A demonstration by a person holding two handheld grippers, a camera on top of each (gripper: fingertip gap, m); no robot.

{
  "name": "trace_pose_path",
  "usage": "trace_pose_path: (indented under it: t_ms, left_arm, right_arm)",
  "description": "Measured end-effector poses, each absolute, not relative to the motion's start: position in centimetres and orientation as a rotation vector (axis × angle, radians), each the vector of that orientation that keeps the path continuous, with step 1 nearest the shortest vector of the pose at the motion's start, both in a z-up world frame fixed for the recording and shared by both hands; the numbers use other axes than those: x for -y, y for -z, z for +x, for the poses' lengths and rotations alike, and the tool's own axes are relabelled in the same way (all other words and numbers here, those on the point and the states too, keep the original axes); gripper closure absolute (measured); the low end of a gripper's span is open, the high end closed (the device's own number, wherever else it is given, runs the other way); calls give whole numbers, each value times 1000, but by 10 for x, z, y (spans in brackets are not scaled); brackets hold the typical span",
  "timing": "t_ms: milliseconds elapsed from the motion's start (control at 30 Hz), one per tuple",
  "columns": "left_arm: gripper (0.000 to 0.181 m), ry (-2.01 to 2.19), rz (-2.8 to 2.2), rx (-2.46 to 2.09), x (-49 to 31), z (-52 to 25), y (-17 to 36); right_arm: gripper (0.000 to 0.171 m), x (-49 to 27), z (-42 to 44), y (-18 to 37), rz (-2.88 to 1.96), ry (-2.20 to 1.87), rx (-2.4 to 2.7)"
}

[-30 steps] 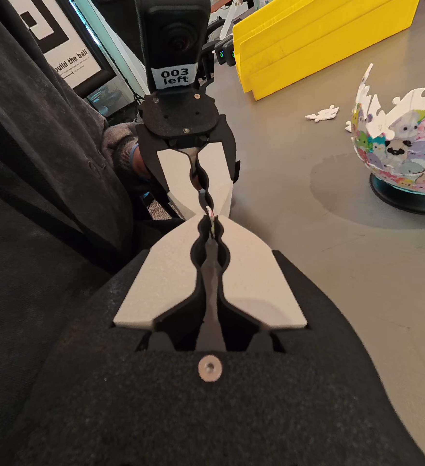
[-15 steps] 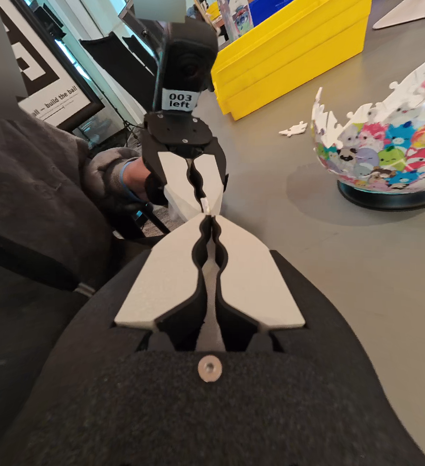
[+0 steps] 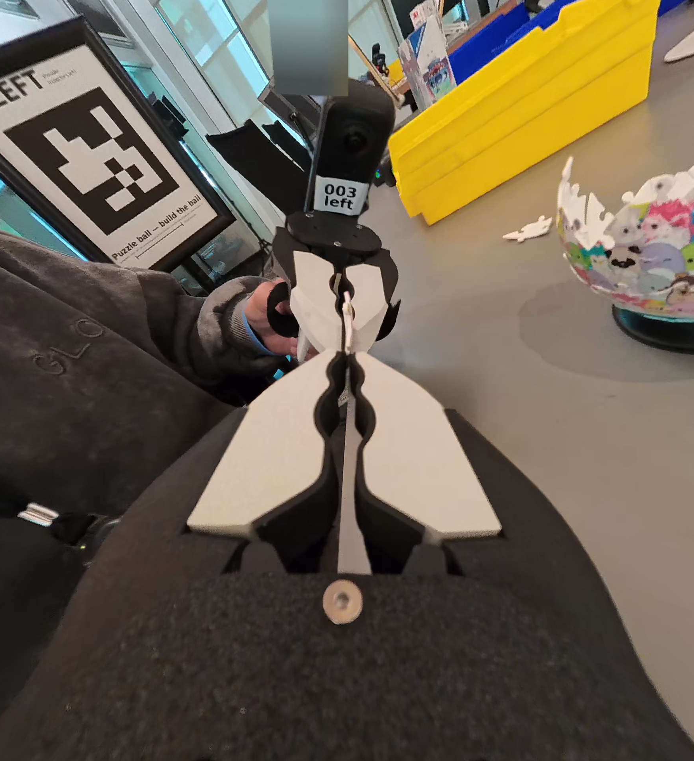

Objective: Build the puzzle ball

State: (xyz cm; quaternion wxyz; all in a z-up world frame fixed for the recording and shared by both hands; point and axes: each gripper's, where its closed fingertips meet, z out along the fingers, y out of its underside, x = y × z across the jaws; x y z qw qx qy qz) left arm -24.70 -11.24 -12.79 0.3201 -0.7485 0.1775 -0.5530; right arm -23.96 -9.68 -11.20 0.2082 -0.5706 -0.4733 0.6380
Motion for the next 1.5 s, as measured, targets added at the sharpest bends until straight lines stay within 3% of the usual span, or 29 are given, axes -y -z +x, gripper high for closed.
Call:
trace_pose_path:
  t_ms: [233, 567, 933, 1000, 1233, 1500]
  left_arm:
    - [180, 1396, -1983, -516, 116, -240, 131]
    - [180, 1322, -2023, -542, 117, -238, 139]
    - [172, 1200, -2028, -540, 111, -245, 139]
    - [160, 1090, -2010, -524, 104, -256, 135]
    - [157, 854, -1965, -463, 77, -304, 115]
    - [156, 745, -2004, -383, 8, -374, 83]
  right_arm:
    - [153, 99, -246, 107, -1504, -1688, 1343]
    - [169, 98, -247, 112, -1490, -1549, 1399]
    - [169, 91, -253, 107, -1470, -1333, 1471]
    - [169, 76, -257, 94, -1437, -1250, 1483]
    - [169, -23, -287, 41, -1463, -995, 1562]
    - [169, -93, -339, 85, -1554, -1026, 1741]
